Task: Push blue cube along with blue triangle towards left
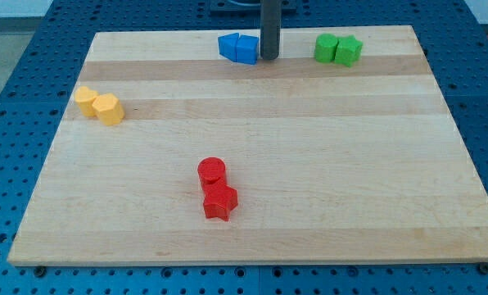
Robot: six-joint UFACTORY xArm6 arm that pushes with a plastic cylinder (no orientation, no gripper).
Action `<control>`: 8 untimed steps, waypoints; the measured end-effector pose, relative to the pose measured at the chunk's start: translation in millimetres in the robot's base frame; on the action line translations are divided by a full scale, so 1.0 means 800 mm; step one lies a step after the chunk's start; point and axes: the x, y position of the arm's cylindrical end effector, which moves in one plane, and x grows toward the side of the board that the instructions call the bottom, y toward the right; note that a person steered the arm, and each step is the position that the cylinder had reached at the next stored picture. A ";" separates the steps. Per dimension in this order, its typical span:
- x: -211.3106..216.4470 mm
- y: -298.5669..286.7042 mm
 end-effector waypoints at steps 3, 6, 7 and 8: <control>0.105 0.019; 0.067 0.012; 0.067 0.012; 0.067 0.012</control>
